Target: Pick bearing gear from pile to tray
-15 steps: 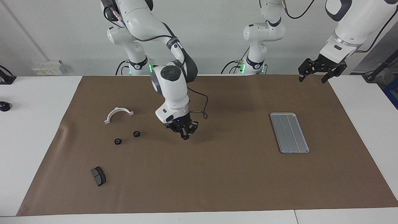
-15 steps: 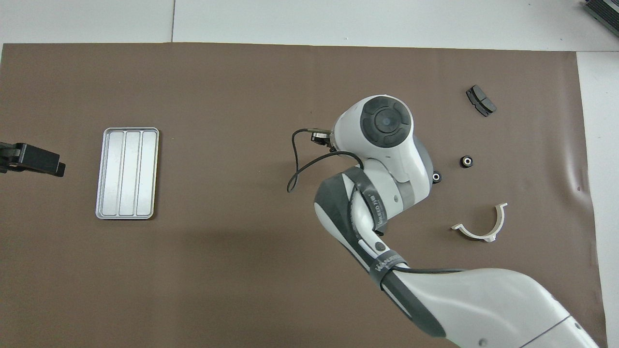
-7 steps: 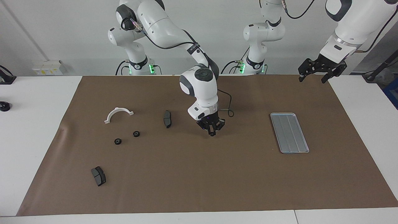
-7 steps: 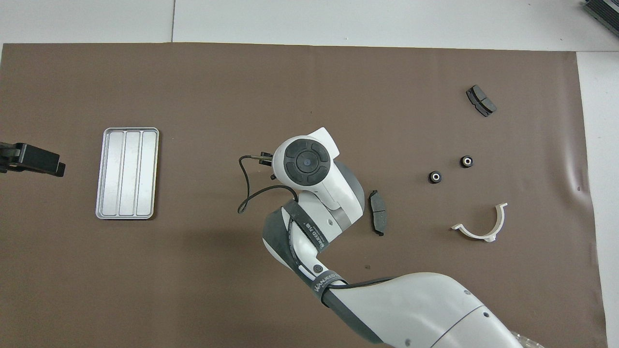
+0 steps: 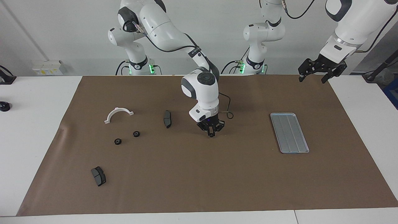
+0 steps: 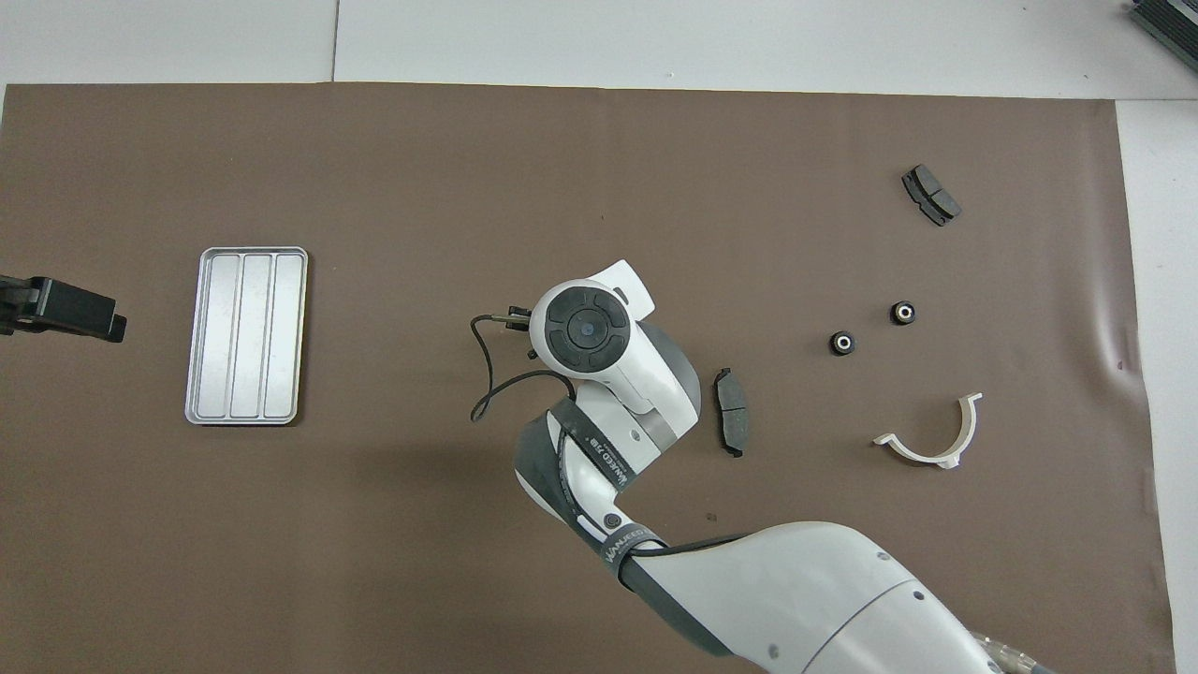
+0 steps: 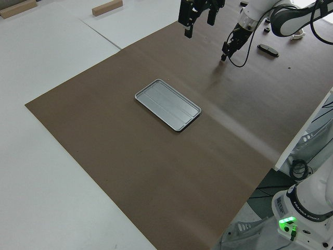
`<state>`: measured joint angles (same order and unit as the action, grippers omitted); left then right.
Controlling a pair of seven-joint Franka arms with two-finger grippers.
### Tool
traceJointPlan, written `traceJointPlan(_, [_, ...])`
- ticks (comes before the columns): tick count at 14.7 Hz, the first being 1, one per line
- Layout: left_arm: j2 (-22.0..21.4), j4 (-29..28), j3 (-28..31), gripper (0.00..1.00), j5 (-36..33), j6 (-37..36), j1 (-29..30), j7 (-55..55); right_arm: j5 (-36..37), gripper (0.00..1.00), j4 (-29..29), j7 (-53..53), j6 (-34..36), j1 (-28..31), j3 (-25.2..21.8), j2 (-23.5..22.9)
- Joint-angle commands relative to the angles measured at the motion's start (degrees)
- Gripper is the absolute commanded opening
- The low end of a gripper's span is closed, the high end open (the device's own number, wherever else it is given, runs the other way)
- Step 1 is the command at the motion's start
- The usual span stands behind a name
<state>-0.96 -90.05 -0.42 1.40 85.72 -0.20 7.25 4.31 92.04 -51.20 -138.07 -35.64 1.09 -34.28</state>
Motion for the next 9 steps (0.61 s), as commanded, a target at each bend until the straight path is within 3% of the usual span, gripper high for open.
traceJointPlan(1, [-1.1,-1.1,-0.4,1.00,-0.2,-0.2,0.7,0.4,3.0,1.00,0.9,-1.6,0.8,2.2,-0.6,3.6])
traceJointPlan(3, [-1.1,-1.1,-0.4,1.00,-0.2,-0.2,0.7,0.4,3.1,1.00,1.5,1.0,2.9,7.1,-0.6,7.3])
traceJointPlan(9, [-1.1,-1.1,-0.4,1.00,-0.2,-0.2,0.7,0.4,2.0,1.00,2.5,29.6,13.7,20.1,-0.4,12.6])
